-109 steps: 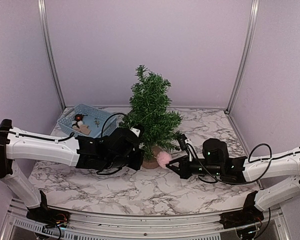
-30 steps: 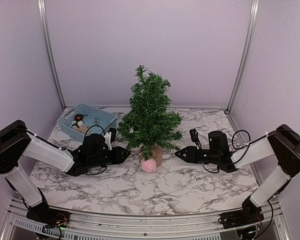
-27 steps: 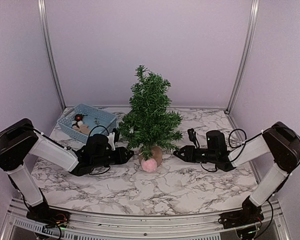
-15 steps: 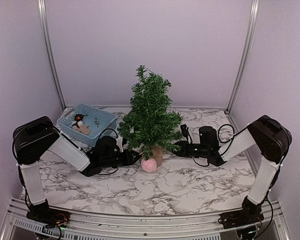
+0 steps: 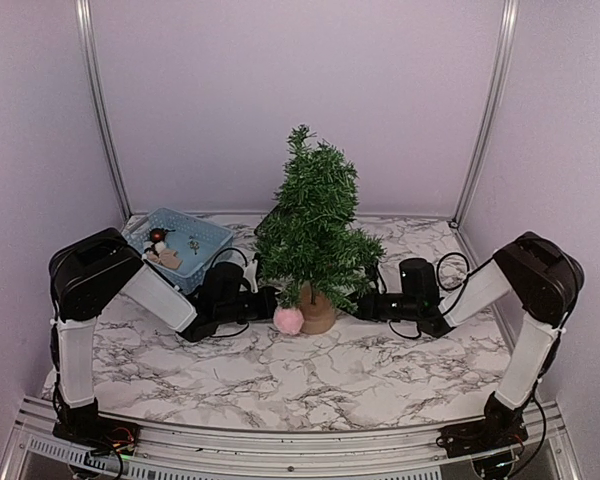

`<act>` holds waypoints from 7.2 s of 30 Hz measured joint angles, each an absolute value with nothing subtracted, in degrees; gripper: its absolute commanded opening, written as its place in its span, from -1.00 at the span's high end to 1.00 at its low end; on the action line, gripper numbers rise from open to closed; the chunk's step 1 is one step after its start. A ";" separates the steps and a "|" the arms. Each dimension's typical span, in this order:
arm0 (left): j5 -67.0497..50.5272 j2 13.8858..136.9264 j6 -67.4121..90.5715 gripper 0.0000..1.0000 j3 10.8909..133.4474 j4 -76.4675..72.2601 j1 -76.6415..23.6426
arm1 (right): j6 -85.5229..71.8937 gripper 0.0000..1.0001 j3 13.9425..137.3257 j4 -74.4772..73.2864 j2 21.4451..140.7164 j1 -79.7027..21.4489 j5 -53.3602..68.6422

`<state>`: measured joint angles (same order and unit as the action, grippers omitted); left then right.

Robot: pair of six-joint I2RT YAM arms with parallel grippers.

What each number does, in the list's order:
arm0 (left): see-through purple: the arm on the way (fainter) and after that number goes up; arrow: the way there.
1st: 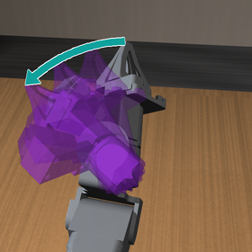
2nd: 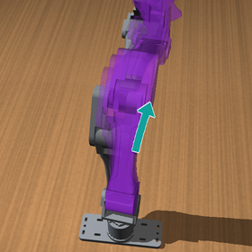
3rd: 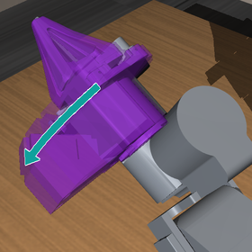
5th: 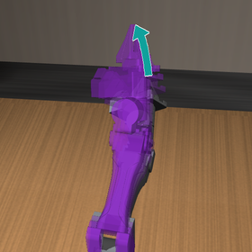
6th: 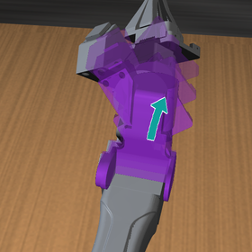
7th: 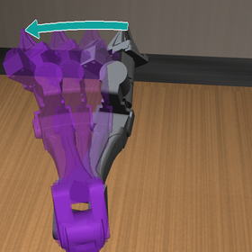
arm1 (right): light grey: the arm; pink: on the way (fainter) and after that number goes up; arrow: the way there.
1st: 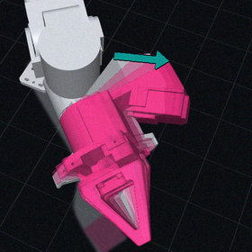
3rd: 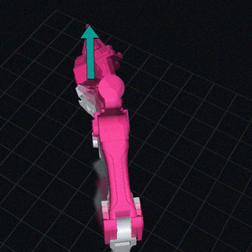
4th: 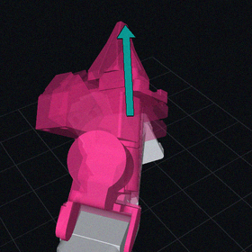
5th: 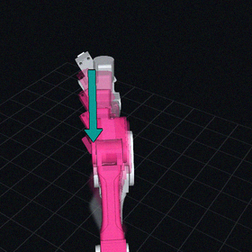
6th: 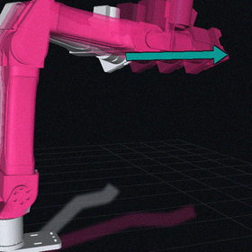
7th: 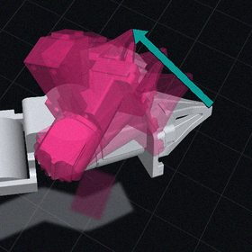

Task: Decorate the small christmas tree

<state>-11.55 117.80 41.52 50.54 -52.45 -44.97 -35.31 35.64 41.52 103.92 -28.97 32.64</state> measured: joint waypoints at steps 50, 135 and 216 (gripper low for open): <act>8.95 116.07 15.57 -0.08 82.70 2.26 -5.02 | -25.19 0.26 35.14 21.71 88.84 -22.79 25.39; -11.07 78.39 12.14 1.00 71.00 11.20 -16.62 | -16.67 -0.17 32.01 15.49 62.24 -22.26 29.45; -29.50 74.30 9.96 -0.95 73.47 9.08 -50.04 | -3.29 1.00 41.98 0.23 50.41 -42.50 19.68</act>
<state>-29.50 74.30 9.96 73.47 9.08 -50.04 -3.29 41.98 0.23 50.41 -42.50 19.68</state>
